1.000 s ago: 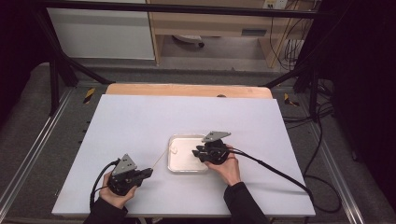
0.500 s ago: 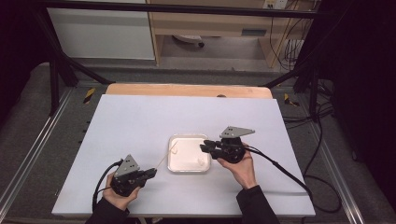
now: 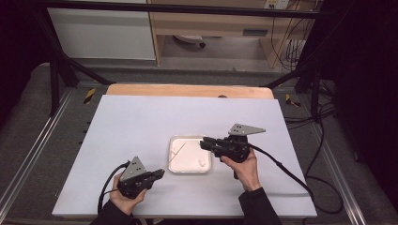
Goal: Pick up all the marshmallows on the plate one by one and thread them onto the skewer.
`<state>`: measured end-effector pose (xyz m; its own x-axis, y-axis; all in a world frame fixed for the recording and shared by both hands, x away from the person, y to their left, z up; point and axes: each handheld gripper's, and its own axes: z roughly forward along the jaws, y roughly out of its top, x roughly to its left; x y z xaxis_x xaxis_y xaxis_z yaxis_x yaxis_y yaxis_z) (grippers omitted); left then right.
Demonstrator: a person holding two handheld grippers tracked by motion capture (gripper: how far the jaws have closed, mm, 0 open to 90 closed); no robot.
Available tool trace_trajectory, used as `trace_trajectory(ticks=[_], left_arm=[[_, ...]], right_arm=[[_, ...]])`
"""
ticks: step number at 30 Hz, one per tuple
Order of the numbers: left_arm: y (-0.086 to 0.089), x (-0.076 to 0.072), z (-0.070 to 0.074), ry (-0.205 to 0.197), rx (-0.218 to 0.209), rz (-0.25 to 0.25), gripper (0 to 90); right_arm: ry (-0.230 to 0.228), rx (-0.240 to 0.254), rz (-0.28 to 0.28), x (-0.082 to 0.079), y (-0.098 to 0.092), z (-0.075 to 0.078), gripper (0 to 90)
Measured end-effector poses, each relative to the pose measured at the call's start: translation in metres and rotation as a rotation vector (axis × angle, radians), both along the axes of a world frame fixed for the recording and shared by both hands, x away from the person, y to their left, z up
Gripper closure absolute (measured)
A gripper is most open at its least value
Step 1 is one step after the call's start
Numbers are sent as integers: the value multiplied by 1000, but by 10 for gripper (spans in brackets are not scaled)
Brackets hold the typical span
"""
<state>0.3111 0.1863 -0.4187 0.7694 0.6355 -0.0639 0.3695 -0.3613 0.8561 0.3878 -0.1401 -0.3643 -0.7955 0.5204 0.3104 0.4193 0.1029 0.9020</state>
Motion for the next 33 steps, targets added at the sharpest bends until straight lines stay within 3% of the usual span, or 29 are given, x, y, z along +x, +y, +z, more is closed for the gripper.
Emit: trace_trajectory(ticks=[6, 17, 33], left_arm=[[-3, -2, 0, -12, -6, -12, 888], [-5, -7, 3, -43, -14, -32, 888], [-6, -8, 3, -54, -16, -35, 888]], right_arm=[[15, 71, 22, 2, 6, 4, 737], [48, 127, 52, 6, 10, 3, 734], [80, 145, 76, 9, 16, -2, 737]])
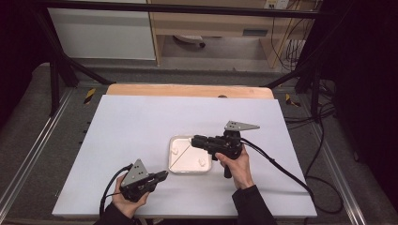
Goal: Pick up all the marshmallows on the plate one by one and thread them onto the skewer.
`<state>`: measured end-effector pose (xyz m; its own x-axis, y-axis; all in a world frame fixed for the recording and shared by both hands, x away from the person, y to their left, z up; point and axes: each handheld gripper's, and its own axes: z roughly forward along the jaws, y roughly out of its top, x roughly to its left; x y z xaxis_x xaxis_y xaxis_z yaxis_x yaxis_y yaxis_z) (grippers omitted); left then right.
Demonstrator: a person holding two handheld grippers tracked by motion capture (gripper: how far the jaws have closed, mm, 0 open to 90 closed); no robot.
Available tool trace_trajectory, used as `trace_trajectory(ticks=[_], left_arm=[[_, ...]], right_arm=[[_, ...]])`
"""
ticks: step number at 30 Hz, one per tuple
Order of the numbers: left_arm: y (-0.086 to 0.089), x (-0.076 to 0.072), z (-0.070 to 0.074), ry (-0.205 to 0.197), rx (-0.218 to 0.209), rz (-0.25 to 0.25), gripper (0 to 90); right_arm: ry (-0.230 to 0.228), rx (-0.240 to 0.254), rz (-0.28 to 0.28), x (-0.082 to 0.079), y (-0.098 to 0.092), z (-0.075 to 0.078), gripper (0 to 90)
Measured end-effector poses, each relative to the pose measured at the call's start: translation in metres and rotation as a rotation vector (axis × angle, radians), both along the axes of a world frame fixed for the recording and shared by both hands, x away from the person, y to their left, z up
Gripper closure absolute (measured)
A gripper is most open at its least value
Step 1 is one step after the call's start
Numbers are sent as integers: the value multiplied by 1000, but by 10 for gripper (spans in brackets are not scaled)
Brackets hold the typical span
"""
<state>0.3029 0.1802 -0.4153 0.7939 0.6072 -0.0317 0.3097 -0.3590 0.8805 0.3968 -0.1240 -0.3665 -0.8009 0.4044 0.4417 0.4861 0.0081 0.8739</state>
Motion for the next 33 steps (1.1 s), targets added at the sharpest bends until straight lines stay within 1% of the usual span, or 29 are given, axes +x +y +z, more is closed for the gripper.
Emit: trace_trajectory(ticks=[5, 11, 17, 22, 24, 33], left_arm=[[0, 0, -1, 3, 3, 1, 888], [-1, 0, -2, 8, 12, -1, 889], [-2, 0, -3, 14, 26, -1, 890], [-2, -1, -2, 5, 21, -1, 891], [-1, -1, -1, 13, 11, 1, 891], [-2, 1, -2, 31, 18, 10, 892]], right_arm=[[17, 17, 19, 0, 2, -2, 750], [19, 11, 37, -2, 3, -4, 768], [31, 13, 52, -3, 6, -7, 782], [41, 29, 65, -3, 8, -9, 788], [42, 30, 66, -4, 8, -10, 790], [52, 39, 78, -5, 13, -15, 803]])
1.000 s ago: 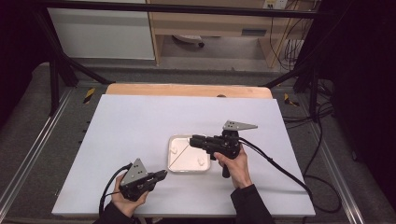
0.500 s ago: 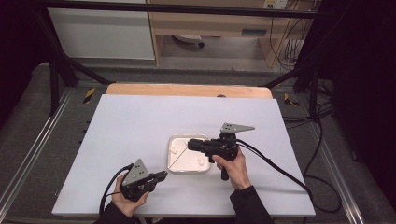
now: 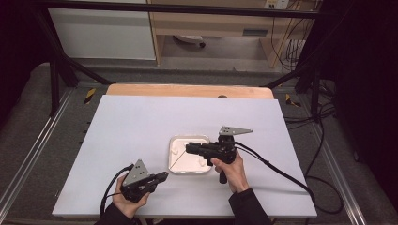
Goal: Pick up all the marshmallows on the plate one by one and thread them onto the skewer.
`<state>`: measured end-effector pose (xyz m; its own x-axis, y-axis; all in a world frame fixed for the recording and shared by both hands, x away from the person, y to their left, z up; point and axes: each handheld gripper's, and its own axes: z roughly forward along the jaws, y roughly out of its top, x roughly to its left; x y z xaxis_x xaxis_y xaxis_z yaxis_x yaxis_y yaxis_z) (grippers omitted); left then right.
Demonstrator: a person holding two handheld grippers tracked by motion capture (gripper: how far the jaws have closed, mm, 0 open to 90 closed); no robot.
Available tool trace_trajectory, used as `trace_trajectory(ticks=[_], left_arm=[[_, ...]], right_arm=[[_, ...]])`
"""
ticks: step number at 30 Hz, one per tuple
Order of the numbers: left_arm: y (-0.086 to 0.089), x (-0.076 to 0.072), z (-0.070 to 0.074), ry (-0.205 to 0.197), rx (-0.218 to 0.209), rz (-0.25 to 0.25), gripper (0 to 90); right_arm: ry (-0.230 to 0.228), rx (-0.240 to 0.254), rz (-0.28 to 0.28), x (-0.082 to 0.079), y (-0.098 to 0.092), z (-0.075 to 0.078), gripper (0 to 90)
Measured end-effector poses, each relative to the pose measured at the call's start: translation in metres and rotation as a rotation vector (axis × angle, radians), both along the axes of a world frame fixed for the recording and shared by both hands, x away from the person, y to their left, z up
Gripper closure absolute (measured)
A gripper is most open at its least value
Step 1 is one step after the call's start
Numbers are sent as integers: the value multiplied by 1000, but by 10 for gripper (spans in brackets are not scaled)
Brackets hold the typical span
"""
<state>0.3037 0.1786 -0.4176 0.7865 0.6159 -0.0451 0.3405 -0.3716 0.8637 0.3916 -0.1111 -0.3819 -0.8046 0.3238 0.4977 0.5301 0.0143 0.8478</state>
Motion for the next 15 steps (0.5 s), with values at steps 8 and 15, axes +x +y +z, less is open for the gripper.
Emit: trace_trajectory(ticks=[8, 15], left_arm=[[-2, 0, -1, 7, 1, 3, 892], [-2, 0, -3, 19, -7, 17, 892]], right_arm=[[-10, 6, 2, -3, 2, -3, 817], [-32, 9, 2, -7, 5, -6, 825]])
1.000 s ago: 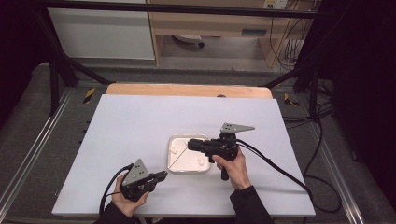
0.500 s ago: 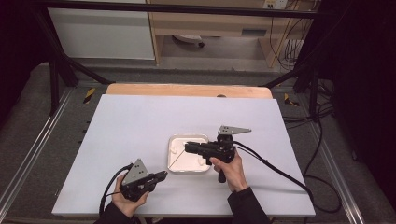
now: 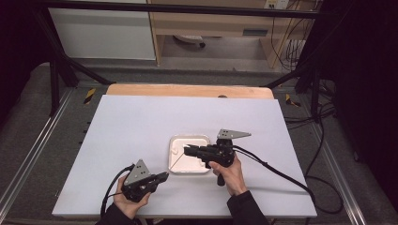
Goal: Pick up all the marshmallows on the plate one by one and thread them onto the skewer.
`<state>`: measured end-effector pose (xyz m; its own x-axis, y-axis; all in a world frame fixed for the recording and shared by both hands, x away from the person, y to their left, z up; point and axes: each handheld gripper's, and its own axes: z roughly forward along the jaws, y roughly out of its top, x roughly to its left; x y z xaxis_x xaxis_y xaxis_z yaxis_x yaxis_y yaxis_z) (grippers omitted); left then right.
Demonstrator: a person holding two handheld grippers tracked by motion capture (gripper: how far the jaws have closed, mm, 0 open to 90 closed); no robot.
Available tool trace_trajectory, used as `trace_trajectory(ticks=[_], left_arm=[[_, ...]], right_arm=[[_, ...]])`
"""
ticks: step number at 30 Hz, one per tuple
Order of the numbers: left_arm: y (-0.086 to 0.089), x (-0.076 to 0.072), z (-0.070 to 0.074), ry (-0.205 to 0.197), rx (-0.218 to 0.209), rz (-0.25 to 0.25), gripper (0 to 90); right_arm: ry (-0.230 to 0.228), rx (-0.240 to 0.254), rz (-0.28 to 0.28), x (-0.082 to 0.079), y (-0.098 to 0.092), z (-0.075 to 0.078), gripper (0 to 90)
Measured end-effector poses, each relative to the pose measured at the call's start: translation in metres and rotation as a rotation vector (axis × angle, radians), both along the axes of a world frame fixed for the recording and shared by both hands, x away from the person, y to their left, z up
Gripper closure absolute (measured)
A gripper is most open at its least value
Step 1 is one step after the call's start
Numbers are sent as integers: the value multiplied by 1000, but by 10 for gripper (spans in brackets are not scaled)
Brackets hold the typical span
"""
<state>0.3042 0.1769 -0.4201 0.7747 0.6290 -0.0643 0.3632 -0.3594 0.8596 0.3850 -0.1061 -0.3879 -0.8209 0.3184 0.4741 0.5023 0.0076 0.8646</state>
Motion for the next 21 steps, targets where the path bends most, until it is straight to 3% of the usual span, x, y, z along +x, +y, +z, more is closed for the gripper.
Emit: trace_trajectory(ticks=[21], left_arm=[[-5, -3, -1, -2, 6, -10, 892]], right_arm=[[-31, 13, -10, -5, 4, -5, 834]])
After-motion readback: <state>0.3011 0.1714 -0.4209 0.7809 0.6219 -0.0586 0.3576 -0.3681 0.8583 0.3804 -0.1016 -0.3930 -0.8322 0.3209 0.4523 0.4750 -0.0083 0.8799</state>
